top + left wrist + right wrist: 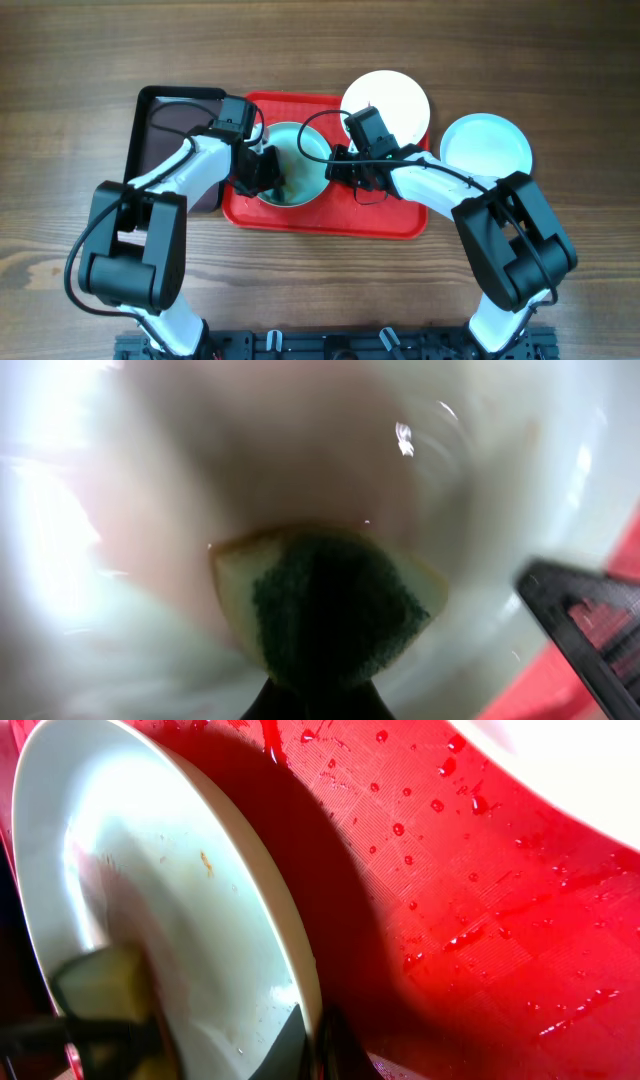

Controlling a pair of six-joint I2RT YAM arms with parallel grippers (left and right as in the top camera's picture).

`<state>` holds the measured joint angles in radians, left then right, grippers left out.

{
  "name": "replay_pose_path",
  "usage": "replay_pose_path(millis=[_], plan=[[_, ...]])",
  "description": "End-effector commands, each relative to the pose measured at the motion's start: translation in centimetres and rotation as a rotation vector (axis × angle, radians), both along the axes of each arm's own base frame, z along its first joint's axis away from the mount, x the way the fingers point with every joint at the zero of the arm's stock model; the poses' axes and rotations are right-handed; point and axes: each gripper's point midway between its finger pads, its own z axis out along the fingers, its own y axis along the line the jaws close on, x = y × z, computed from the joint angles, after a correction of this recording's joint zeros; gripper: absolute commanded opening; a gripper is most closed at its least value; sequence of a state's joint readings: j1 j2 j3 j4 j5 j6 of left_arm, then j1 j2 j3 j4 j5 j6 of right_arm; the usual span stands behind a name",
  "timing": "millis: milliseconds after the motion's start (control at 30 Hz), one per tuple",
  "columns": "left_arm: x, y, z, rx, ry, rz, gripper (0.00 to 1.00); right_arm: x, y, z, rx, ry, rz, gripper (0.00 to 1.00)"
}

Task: Clean dirty plates on tray and stack at the side
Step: 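Scrub the second blue plate with the sponge while right gripper holds rim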

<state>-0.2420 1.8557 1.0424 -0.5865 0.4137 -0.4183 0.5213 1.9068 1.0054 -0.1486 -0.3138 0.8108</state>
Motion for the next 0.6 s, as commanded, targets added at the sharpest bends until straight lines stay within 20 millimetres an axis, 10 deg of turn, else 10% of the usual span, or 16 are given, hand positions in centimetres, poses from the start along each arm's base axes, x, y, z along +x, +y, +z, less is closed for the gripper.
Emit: replay_pose_path(millis=[0,300,567], plan=[[-1.8,-1.1,-2.3,-0.068,0.04,-0.085,0.04,-0.5,0.0,-1.4,-0.019,0.035,0.007,0.04],[5.0,3.2,-3.0,0.218,-0.228,0.047,0.04,-0.5,0.0,-1.4,-0.019,0.036,0.007,0.04],[5.0,5.3,-1.5,0.364,-0.166,0.053,0.04,-0.4,0.0,-1.4,-0.018,0.034,0.006,0.04]])
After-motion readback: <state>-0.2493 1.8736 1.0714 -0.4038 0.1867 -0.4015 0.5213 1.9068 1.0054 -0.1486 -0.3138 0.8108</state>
